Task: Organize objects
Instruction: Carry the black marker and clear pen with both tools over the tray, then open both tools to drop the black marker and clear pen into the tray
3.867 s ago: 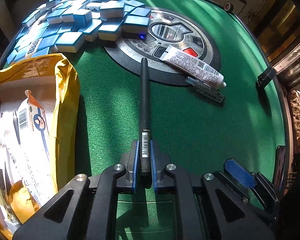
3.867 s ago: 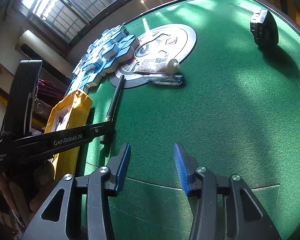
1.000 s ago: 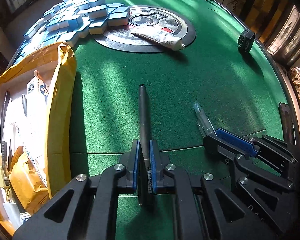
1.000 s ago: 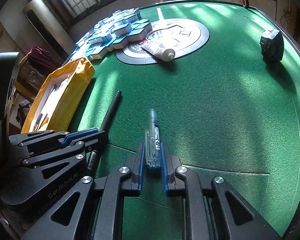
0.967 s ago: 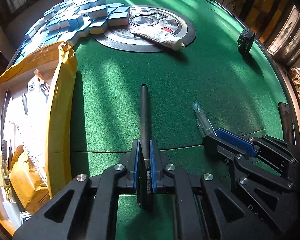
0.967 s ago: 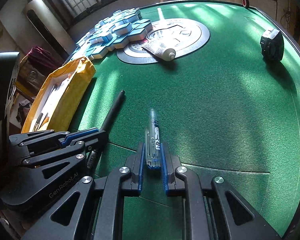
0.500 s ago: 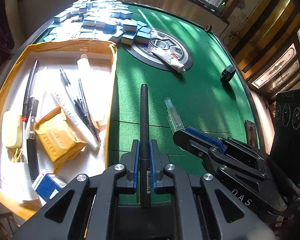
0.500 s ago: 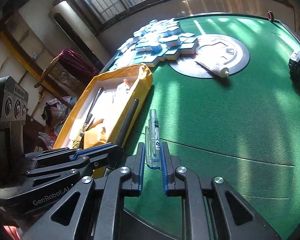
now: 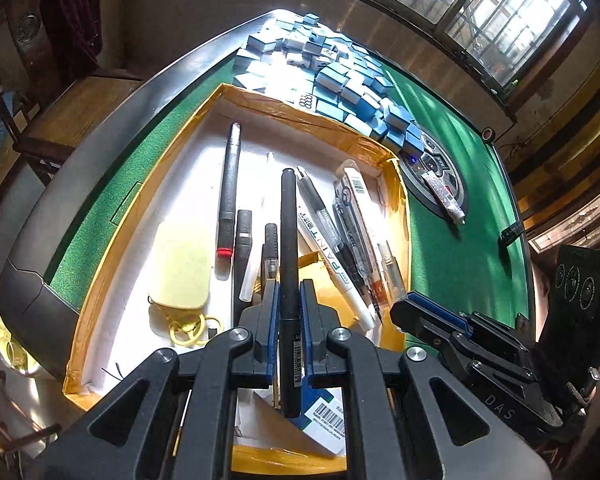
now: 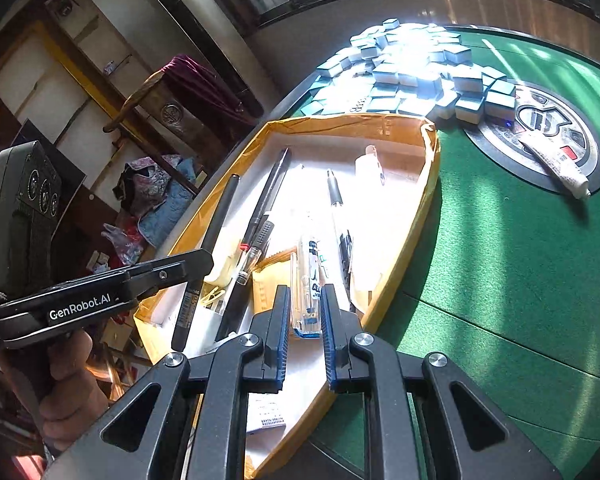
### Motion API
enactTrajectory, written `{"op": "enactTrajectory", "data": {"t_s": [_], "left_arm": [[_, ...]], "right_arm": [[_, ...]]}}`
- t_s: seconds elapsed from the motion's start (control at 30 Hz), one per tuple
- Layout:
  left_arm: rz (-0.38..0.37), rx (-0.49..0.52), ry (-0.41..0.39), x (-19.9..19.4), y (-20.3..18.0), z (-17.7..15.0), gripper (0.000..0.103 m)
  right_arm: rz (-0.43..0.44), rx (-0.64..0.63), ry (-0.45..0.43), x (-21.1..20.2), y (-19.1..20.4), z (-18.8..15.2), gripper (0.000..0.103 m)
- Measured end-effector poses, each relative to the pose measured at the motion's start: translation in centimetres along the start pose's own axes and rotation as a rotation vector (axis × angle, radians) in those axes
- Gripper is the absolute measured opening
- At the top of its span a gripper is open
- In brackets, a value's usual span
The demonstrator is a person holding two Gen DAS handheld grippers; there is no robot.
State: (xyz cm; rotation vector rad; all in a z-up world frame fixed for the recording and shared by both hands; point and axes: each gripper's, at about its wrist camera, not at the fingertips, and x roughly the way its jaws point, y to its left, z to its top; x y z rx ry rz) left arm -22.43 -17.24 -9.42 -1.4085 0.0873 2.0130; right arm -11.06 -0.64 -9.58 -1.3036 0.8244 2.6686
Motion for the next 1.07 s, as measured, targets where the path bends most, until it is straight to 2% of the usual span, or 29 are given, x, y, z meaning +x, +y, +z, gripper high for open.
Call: {"op": "enactTrajectory", "data": {"t_s": [0.33, 0.47, 0.5, 0.57, 0.6, 0.63, 0.73, 0.83, 0.97, 1.07], "left_arm": [[0.037, 0.004, 0.048, 2.8, 2.0, 0.0, 0.008], [0.024, 0.013, 0.024, 2.6, 1.9, -0.4, 0.008], [0.021, 0.010, 0.012, 2.3, 1.9, -0.4, 0.011], [0.041, 0.009, -0.012, 1.6, 1.9, -0.6, 0.028], [0.043, 0.009, -0.021, 1.3, 1.9, -0.7, 0.047], [0.047, 0.011, -0.027, 1.0, 1.9, -0.8, 0.053], [0.050, 0.019, -0.043, 0.2, 1.8, -1.3, 0.053], [0.090, 0.021, -0.061, -0.1, 1.4, -1.7, 0.053], [0.094, 0.027, -0.043, 0.2, 0.6, -2.0, 0.053], [0.143, 0.032, -0.072, -0.2, -0.3, -2.4, 0.061]], "right_arm": [[-0.041, 0.005, 0.066, 3.9, 0.6, 1.0, 0.013], [-0.054, 0.010, 0.061, 4.3, 0.5, 0.8, 0.014], [-0.049, 0.016, 0.056, 4.3, 0.5, 0.8, 0.014], [-0.038, 0.018, 0.046, 4.0, 0.6, 0.5, 0.019], [-0.035, 0.015, 0.037, 3.7, 0.8, 0.5, 0.028], [-0.035, 0.013, 0.024, 3.3, 0.8, 0.4, 0.035], [-0.027, -0.001, -0.010, 2.2, 1.3, 0.0, 0.036], [-0.036, -0.013, -0.029, 1.5, 1.7, -0.7, 0.037], [-0.036, -0.024, -0.030, 1.1, 1.9, -1.3, 0.037], [-0.033, -0.026, -0.037, 0.7, 1.8, -1.7, 0.037]]}}
